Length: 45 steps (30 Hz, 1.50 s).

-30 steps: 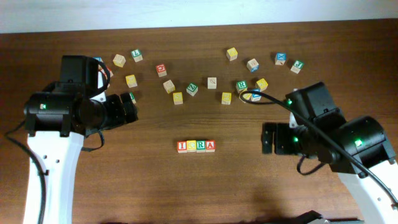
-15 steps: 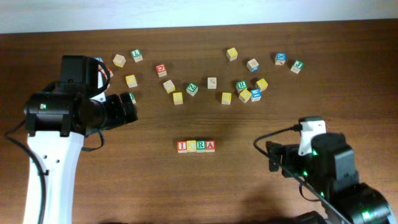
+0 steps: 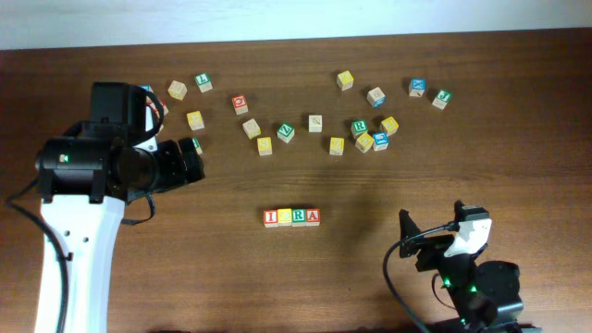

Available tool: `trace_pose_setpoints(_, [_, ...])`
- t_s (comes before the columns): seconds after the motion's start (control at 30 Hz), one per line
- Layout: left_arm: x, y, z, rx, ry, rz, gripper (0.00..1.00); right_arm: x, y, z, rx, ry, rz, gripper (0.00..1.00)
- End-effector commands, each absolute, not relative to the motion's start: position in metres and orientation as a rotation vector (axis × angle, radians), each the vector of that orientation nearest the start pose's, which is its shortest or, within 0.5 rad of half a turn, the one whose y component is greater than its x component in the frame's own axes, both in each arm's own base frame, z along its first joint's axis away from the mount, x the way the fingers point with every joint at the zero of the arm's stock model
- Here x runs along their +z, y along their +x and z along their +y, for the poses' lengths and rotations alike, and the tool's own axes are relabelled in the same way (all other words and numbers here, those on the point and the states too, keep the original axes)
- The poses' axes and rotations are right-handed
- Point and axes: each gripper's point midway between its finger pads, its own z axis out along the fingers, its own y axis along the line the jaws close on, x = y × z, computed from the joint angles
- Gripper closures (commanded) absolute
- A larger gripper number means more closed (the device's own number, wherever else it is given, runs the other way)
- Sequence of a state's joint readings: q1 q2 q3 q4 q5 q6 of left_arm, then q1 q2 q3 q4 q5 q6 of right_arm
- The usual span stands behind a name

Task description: Spell out ICRA

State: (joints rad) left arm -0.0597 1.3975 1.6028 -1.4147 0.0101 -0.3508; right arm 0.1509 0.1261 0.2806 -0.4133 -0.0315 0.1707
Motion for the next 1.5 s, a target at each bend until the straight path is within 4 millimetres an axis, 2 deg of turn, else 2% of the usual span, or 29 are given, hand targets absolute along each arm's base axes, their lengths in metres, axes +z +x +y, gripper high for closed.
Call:
trace_pose_setpoints(0.0, [0.256,0.288,-0.017,-0.106,-0.404,2.744,0.01,0.176,0.232,0.040,0.231,-0.043,1.779,0.02])
trace_pose_setpoints(0.13, [0.256,0.288,-0.017,-0.106,-0.404,2.744,0.01,0.178,0.237,0.041,0.237,-0.044,1.698,0.02])
trace_pose_setpoints(0.43, [0.256,0.288,-0.017,-0.106,-0.404,2.744,0.01,0.166,0.243,0.040,0.234,-0.036,1.611,0.02])
trace_pose_setpoints(0.57, [0.256,0.288,-0.017,-0.106,-0.404,2.744,0.01,0.164,0.244,0.037,0.220,-0.023,1.619,0.02])
trace_pose_setpoints(0.63, [0.256,0.288,-0.017,-0.106,-0.404,2.744,0.01,0.156,0.243,0.037,0.214,-0.020,1.653,0.02])
trace_pose_setpoints(1.47, [0.256,0.288,-0.017,-0.106,-0.404,2.744,0.00,0.156,0.244,0.035,0.205,-0.012,1.653,0.02])
